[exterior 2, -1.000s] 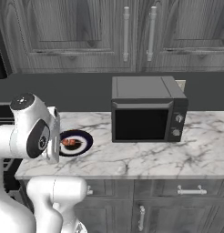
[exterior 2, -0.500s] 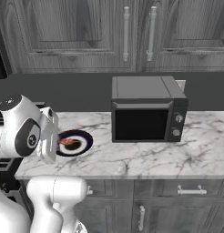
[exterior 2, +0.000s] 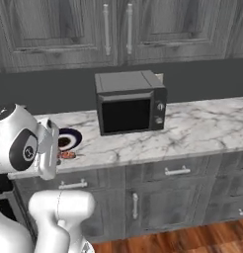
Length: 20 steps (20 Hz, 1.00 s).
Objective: Place the cold items (tomato and lemon wedge) from the fridge in one tupperware on the dining counter. Place the warm items (hot dog and kebab skewer) in the stove area in another tupperware.
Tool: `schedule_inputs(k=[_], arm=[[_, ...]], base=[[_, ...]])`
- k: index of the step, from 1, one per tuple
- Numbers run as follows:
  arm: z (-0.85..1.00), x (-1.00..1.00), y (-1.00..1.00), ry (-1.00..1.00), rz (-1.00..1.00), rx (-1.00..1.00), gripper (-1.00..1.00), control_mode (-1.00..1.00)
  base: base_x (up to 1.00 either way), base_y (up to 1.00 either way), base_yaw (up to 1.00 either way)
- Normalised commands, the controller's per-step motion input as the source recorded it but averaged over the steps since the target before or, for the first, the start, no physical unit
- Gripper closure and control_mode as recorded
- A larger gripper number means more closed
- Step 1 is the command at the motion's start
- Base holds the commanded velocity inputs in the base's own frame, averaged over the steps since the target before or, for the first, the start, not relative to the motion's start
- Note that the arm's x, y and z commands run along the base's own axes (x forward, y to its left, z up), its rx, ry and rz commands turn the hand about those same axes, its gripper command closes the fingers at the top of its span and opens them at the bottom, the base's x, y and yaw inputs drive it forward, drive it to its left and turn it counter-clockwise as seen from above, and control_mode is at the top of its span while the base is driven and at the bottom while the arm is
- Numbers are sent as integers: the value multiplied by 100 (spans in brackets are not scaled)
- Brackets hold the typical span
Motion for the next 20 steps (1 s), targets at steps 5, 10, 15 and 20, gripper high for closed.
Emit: schedule_inputs(k=[5,10,15,20], arm=[[0,0,0,0,0,0,100,100],[0,0,0,0,0,0,100,100],[0,0,0,0,0,0,100,100],[0,0,0,0,0,0,100,100]], base=[[-13,-13,-64],[1,-24,-71],[5,-1,-73],[0,-8,-69]])
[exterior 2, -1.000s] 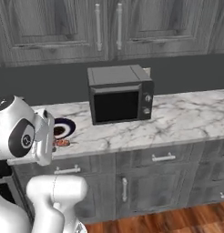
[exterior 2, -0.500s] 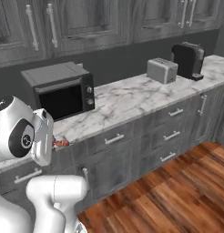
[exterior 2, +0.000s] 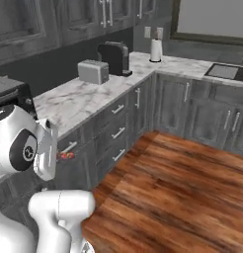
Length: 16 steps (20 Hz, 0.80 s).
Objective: Place the cold items (tomato and lemon wedge) from the fridge in one tupperware on the dining counter. Place the warm items (hot dog and kebab skewer) in the stove area in another tupperware.
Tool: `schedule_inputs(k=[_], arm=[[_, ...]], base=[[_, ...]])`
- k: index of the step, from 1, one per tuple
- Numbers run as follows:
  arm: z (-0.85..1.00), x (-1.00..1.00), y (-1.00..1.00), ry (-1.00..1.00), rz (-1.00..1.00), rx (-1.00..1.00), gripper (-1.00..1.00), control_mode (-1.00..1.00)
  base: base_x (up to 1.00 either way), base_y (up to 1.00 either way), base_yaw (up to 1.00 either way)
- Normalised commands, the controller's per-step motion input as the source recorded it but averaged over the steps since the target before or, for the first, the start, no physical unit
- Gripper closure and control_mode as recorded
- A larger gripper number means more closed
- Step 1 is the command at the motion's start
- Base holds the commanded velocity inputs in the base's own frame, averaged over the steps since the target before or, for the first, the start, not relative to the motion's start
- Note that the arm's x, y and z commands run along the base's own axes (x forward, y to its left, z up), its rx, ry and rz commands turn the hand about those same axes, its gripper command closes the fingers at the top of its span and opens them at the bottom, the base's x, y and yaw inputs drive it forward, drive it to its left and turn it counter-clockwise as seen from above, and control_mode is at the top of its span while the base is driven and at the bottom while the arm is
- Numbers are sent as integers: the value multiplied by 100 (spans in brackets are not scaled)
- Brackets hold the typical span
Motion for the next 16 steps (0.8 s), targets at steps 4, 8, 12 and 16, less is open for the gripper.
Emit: schedule_inputs(k=[4,8,12,16], arm=[[0,0,0,0,0,0,100,100],[0,0,0,0,0,0,100,100],[0,0,0,0,0,0,100,100],[0,0,0,0,0,0,100,100]], base=[[9,-6,-70],[61,0,-55],[90,0,-33],[100,2,-29]])
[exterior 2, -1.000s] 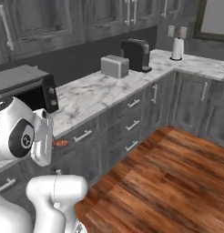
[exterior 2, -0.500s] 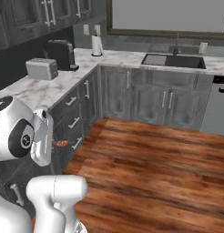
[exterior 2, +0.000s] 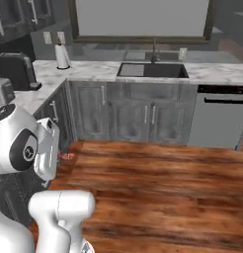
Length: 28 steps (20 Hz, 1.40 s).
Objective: Place the cold items (tomato and lemon wedge) from the fridge in one tupperware on the dining counter. Place the warm items (hot dog and kebab skewer) in the stove area in another tupperware.
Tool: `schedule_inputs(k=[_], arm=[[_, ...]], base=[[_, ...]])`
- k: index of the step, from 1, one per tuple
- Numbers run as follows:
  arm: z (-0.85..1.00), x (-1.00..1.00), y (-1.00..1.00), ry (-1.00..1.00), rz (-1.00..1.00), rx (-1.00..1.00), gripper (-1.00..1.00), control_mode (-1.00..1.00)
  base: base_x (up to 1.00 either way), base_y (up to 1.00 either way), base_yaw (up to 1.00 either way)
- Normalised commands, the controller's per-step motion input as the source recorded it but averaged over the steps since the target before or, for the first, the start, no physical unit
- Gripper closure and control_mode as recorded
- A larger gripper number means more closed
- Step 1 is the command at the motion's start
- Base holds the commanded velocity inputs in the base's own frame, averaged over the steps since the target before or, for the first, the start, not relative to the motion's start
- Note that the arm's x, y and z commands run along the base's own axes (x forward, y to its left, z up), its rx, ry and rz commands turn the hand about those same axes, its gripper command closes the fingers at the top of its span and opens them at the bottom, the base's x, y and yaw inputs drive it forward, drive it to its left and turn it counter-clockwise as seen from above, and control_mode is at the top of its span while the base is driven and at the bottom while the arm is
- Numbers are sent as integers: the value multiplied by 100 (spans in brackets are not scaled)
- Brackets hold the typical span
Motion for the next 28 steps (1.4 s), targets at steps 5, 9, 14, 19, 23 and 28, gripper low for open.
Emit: schedule_inputs(k=[5,9,14,19,23,28], arm=[[0,0,0,0,0,0,100,100],[0,0,0,0,0,0,100,100],[0,0,0,0,0,0,100,100],[0,0,0,0,0,0,100,100],[0,0,0,0,0,0,100,100],[0,0,0,0,0,0,100,100]], base=[[96,1,-46],[86,0,-68],[60,0,-77],[64,0,-75],[86,1,-66],[100,14,-58]])
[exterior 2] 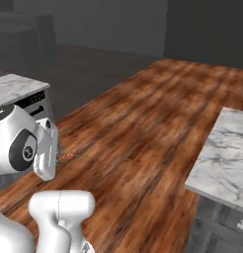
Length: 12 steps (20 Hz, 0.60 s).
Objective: Place the cold items (tomato and lemon wedge) from the fridge in one tupperware on the dining counter. Place the warm items (hot dog and kebab skewer) in the stove area in another tupperware.
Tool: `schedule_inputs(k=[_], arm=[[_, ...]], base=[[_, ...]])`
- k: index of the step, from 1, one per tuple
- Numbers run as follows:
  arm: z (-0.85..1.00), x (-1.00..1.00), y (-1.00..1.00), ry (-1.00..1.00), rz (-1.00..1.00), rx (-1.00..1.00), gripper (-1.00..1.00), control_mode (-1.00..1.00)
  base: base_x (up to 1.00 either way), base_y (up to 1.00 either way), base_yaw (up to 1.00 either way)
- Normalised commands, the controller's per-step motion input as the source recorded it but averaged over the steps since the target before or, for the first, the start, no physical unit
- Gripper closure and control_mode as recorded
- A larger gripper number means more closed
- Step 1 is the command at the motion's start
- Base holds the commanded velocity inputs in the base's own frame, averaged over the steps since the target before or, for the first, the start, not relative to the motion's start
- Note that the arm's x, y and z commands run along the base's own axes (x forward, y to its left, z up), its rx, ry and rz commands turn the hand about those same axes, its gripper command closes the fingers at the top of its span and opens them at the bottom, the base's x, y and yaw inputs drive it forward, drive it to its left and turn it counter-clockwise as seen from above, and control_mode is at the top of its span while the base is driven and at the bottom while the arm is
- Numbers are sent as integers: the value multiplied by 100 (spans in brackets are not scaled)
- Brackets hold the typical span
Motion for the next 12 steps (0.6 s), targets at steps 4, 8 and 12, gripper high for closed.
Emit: schedule_inputs(k=[4,8,12], arm=[[0,0,0,0,0,0,100,100],[0,0,0,0,0,0,100,100],[0,0,0,0,0,0,100,100]], base=[[100,26,-53],[100,26,-52],[100,38,-49]])
